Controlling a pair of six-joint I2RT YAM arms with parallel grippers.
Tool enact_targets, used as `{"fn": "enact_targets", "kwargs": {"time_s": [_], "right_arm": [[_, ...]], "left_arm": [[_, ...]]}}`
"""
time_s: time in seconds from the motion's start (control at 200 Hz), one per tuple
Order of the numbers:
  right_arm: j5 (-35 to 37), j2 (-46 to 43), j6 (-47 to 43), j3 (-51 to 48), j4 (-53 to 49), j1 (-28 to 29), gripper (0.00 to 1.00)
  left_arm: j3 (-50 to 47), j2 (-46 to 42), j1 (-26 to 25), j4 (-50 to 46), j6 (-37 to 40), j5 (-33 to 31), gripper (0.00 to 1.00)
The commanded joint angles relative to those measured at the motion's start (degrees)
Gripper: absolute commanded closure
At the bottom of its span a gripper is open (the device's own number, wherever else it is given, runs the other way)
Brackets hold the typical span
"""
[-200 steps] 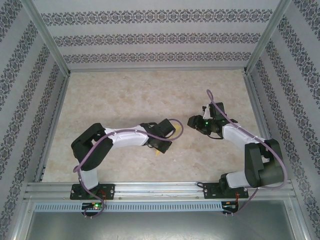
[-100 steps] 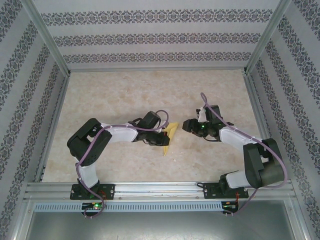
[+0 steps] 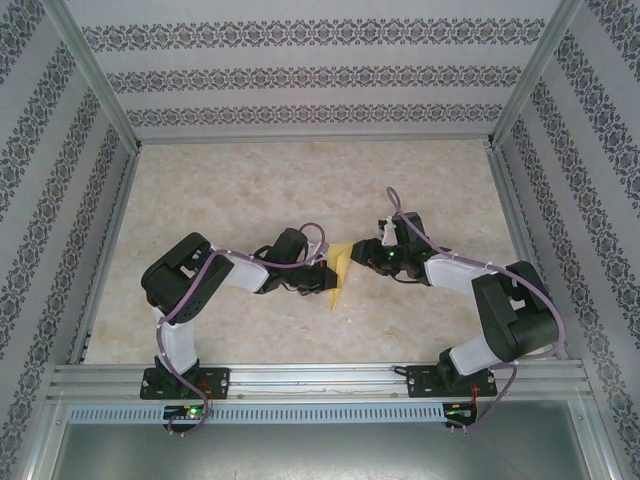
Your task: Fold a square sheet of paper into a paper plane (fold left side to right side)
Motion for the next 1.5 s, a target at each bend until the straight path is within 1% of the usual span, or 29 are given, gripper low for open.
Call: {"fn": "enact_targets", "kwargs": {"time_s": [0.0, 0.235, 0.46, 0.745, 1.059, 1.494], "right_arm": [[1.24, 1.42, 2.07, -1.06, 3.21, 0.66, 0.54], [1.36, 3.62, 3.02, -0.51, 4.83, 2.14, 0.57], [1.5, 5.69, 4.32, 0.32, 6.71, 3.45, 0.6], [1.9, 8.11, 5.2, 1.43, 8.18, 4.53, 0.61], [1.98, 8.49, 5.38, 1.69, 9.41, 5.04, 0.62], [2.01, 11.15, 5.66, 2.98, 9.45, 5.9, 0.63]], "left_arm": [[-1.02, 0.74, 0.99, 6.79, -3.28, 1.66, 1.0], [-2.17, 1.2, 1.79, 9.56, -4.82, 1.88, 1.0], [-2.52, 1.23, 1.99, 9.87, -5.19, 1.61, 1.0], [-2.88, 1.54, 2.01, 11.0, -5.89, 1.25, 1.0], [-3.39, 1.97, 2.13, 12.15, -6.44, 1.21, 1.0], [-3.66, 2.24, 2.14, 12.68, -6.88, 1.09, 1.0]]}}
